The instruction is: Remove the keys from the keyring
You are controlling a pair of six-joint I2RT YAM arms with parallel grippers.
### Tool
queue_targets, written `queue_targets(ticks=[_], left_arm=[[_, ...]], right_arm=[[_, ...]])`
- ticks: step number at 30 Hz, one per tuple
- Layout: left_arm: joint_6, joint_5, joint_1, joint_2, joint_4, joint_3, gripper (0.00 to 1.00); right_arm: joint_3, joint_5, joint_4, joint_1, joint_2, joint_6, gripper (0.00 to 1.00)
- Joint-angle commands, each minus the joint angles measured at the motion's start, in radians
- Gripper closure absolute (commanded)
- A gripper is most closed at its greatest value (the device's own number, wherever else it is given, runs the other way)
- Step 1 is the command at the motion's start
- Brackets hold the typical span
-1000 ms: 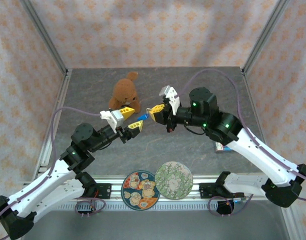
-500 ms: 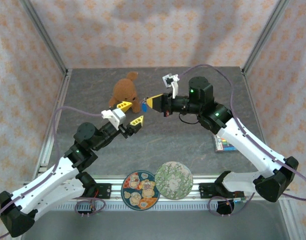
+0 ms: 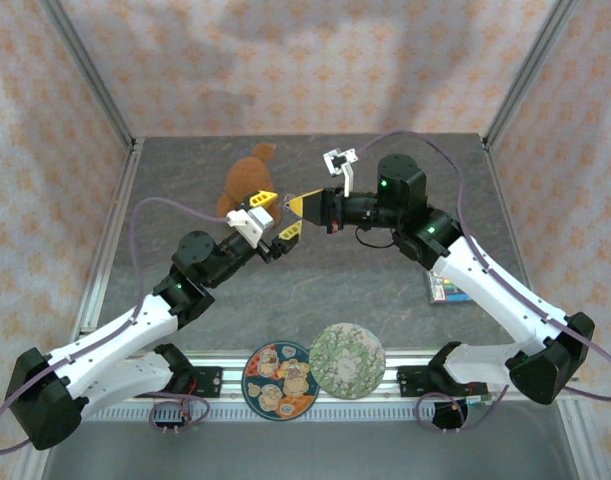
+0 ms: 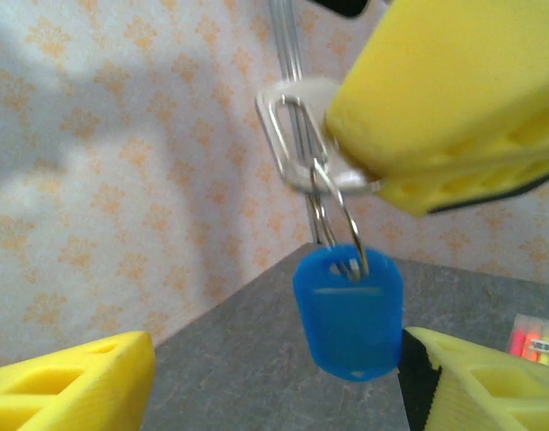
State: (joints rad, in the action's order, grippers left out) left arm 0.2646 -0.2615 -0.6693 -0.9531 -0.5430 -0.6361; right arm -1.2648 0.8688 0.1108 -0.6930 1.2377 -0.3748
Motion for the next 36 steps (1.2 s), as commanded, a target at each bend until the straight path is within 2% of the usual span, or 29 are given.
queue_targets(ticks=[1, 5, 8, 11, 15, 17, 19, 22, 29, 36], left_arm=[[0.038, -0.019, 0.000, -0.018, -0.068, -0.065, 0.27], [0.039, -0.024, 0.008, -0.043, -0.086, -0.083, 0.28], [0.032, -0.042, 0.014, -0.055, -0.099, -0.089, 0.32], [0.029, -0.053, 0.017, -0.068, -0.114, -0.096, 0.41], [0.027, -0.066, 0.019, -0.077, -0.133, -0.101, 0.57], [0.028, -0.066, 0.019, -0.076, -0.134, -0.103, 0.58], [0.030, -0.068, 0.019, -0.072, -0.137, -0.102, 0.65], [0.035, -0.073, 0.019, -0.061, -0.115, -0.108, 0.79], [0.047, -0.093, 0.019, -0.022, -0.027, -0.118, 1.00], [0.042, -0.142, 0.019, 0.018, 0.198, -0.179, 1.00]], right_arm=[[0.013, 0.030, -0.062, 0.003, -0.019, -0.018, 1.00], [0.021, 0.032, -0.074, 0.003, -0.025, -0.024, 1.00], [0.024, 0.033, -0.078, 0.003, -0.029, -0.026, 1.00], [0.025, 0.039, -0.087, 0.003, -0.030, -0.030, 1.00], [0.025, 0.038, -0.092, 0.003, -0.032, -0.035, 1.00], [0.027, 0.035, -0.097, 0.003, -0.037, -0.036, 1.00], [0.028, 0.033, -0.099, 0.003, -0.041, -0.037, 1.00], [0.031, 0.027, -0.103, 0.005, -0.045, -0.040, 1.00], [0.038, -0.001, -0.102, 0.013, -0.047, -0.045, 1.00], [0.022, -0.062, -0.022, 0.016, -0.048, 0.020, 1.00]])
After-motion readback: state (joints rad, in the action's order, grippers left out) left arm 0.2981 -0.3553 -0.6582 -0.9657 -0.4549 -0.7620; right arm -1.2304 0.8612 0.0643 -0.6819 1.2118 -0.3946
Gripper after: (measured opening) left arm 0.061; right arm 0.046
